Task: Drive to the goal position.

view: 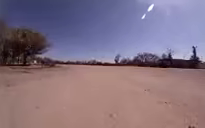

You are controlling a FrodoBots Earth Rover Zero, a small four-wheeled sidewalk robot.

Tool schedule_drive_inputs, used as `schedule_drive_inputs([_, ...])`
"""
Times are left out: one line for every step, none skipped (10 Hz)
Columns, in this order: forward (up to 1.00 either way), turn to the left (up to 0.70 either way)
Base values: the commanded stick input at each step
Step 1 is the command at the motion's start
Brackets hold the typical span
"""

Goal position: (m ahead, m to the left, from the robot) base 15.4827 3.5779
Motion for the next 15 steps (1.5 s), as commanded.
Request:
schedule_drive_inputs([1.0,0.0])
schedule_drive_inputs([1.0,0.0])
schedule_drive_inputs([1.0,0.0])
schedule_drive_inputs([1.0,0.0])
schedule_drive_inputs([1.0,0.0])
schedule_drive_inputs([1.0,0.0])
schedule_drive_inputs([1.0,0.0])
schedule_drive_inputs([1.0,0.0])
schedule_drive_inputs([1.0,0.0])
schedule_drive_inputs([1.0,0.0])
schedule_drive_inputs([1.0,0.0])
schedule_drive_inputs([1.0,0.0])
schedule_drive_inputs([1.0,0.0])
schedule_drive_inputs([1.0,0.0])
schedule_drive_inputs([1.0,0.0])
